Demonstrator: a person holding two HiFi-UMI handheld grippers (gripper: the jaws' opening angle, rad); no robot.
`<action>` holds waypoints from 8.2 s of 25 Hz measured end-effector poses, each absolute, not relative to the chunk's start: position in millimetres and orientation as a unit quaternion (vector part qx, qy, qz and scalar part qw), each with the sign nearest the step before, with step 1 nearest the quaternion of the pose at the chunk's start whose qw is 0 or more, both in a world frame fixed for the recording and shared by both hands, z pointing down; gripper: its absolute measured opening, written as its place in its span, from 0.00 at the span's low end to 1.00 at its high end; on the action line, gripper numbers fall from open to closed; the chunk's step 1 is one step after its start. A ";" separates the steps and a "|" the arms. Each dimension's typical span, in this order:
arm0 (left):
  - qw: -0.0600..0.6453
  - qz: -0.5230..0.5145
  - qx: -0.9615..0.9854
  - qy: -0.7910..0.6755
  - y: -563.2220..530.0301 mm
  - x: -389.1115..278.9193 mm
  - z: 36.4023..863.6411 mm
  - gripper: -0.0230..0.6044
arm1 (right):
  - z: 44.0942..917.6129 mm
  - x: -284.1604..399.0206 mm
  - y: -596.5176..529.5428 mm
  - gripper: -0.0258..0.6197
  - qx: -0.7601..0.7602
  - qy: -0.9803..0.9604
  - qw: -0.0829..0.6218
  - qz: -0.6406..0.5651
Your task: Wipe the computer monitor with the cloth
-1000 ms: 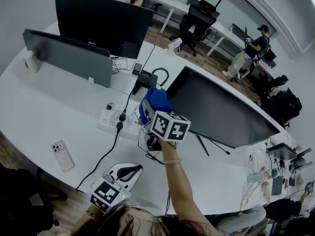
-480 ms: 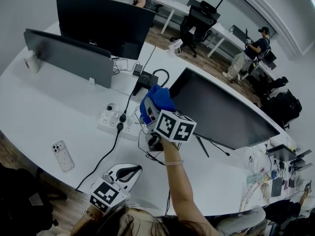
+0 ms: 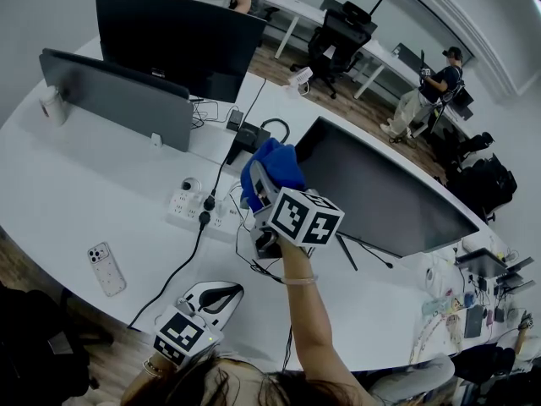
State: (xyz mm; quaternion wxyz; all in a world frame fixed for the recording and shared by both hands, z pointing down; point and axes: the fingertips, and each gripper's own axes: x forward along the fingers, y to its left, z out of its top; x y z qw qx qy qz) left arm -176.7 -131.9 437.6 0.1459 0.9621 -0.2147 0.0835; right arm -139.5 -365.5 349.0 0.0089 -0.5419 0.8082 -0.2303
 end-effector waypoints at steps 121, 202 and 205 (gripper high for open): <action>0.085 0.076 0.953 -0.282 21.0 -178.1 382.4 0.05 | 224.3 -67.8 -125.2 0.19 -0.623 0.767 0.131 -0.075; -0.004 0.048 0.966 -0.252 242.1 -126.0 357.4 0.05 | 320.3 -15.4 178.2 0.19 -0.644 0.764 -0.008 0.040; -0.004 0.045 0.965 -0.257 240.9 -129.1 357.0 0.05 | 320.8 -17.0 177.9 0.19 -0.643 0.764 -0.011 0.040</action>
